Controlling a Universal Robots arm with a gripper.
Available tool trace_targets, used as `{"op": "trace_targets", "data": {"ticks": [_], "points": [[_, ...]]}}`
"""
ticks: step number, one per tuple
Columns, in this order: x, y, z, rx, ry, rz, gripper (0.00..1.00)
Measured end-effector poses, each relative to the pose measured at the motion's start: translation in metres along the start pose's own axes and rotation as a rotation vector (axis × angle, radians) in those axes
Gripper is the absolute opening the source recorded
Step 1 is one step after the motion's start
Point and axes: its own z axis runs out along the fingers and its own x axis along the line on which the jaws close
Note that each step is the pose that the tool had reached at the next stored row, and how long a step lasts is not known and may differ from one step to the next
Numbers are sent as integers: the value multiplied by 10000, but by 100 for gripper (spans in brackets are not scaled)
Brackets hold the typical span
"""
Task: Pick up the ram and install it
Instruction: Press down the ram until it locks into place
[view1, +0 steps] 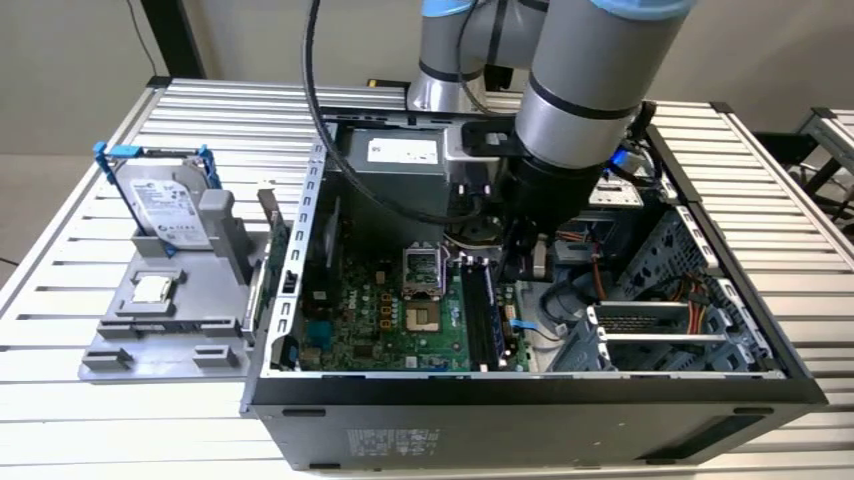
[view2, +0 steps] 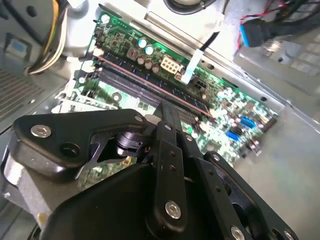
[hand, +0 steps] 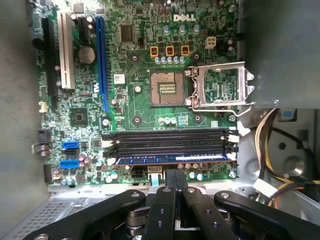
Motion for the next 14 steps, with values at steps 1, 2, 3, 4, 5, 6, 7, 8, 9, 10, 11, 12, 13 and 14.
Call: {"op": "trace_targets", "data": {"ticks": [1, 2, 3, 4, 5, 6, 7, 8, 9, 10, 11, 12, 13, 14], "points": [[0, 1, -43, 0, -1, 0, 0], [-1, 1, -91, 0, 0, 0, 0], [-2, 2, -136, 0, -1, 0, 0], [-3, 3, -181, 0, 1, 0, 0], [-3, 4, -226, -2, 0, 0, 0], [-3, 4, -264, -4, 1, 0, 0], [-4, 4, -289, -4, 1, 0, 0], [-4, 4, -295, -6, -1, -1, 0], [-4, 5, -295, -8, -2, 0, 0], [-4, 5, -295, -11, -1, 0, 0], [-4, 5, -296, -18, 0, 0, 0], [-4, 5, -296, -24, 2, 0, 0], [-4, 5, -296, -26, 1, 0, 0], [-4, 5, -296, -28, 2, 0, 0]]}}
